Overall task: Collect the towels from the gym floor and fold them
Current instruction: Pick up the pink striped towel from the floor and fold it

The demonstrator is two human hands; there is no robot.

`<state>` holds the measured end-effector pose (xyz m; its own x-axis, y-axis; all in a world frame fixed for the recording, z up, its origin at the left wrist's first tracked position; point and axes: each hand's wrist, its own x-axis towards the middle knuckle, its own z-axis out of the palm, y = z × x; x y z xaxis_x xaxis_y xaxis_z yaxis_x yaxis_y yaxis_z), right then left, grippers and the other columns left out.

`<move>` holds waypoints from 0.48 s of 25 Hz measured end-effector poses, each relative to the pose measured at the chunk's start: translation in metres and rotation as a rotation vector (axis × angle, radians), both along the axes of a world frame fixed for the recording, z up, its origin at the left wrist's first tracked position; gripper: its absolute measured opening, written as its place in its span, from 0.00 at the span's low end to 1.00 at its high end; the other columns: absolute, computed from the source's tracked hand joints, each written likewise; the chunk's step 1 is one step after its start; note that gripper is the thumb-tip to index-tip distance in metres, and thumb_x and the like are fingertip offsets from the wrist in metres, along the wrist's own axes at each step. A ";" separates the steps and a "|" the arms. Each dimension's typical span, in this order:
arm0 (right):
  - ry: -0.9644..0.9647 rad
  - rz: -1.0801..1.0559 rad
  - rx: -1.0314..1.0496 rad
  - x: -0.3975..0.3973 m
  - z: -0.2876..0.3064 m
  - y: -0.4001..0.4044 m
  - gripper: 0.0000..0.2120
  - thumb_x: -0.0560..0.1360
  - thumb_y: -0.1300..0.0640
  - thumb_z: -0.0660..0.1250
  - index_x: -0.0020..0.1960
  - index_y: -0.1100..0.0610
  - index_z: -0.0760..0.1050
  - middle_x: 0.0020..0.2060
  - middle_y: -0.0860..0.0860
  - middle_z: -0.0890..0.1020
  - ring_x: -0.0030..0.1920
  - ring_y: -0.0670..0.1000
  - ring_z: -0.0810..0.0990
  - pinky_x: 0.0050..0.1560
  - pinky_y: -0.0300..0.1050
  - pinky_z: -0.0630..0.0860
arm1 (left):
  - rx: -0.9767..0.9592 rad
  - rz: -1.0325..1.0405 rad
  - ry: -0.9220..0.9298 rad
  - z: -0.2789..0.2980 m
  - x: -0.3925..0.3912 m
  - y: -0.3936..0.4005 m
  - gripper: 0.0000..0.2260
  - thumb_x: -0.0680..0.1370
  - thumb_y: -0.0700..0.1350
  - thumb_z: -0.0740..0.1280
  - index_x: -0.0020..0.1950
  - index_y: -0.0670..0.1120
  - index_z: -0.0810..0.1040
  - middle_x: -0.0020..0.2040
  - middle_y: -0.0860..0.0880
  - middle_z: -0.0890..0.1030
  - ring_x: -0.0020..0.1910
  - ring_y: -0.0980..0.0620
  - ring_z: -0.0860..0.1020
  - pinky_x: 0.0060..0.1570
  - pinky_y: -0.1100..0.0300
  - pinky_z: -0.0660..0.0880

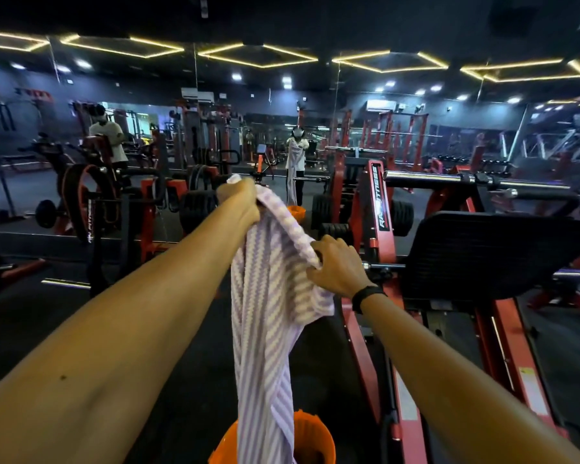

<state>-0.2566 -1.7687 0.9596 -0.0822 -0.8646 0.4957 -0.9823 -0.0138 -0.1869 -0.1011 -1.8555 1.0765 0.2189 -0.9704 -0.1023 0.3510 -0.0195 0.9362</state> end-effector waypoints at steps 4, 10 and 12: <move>-0.431 -0.008 -0.093 -0.036 0.009 0.005 0.07 0.67 0.63 0.60 0.38 0.52 0.67 0.34 0.52 0.75 0.39 0.60 0.75 0.40 0.57 0.73 | -0.144 0.134 -0.991 -0.016 0.051 -0.026 0.13 0.77 0.48 0.67 0.56 0.41 0.79 0.58 0.39 0.79 0.58 0.39 0.78 0.52 0.51 0.76; -0.069 0.030 0.107 -0.056 0.016 0.006 0.10 0.70 0.60 0.63 0.40 0.45 0.77 0.43 0.52 0.72 0.48 0.58 0.74 0.43 0.48 0.70 | -0.059 0.038 -0.969 -0.028 0.080 -0.037 0.14 0.74 0.44 0.70 0.54 0.36 0.80 0.50 0.39 0.81 0.49 0.40 0.81 0.43 0.53 0.79; 0.039 -0.060 0.180 -0.061 0.013 0.006 0.10 0.71 0.54 0.65 0.51 0.50 0.79 0.49 0.53 0.72 0.51 0.58 0.72 0.50 0.51 0.71 | -0.017 -0.102 -0.606 -0.025 0.075 -0.038 0.08 0.76 0.37 0.66 0.52 0.35 0.78 0.49 0.39 0.80 0.38 0.43 0.81 0.33 0.51 0.82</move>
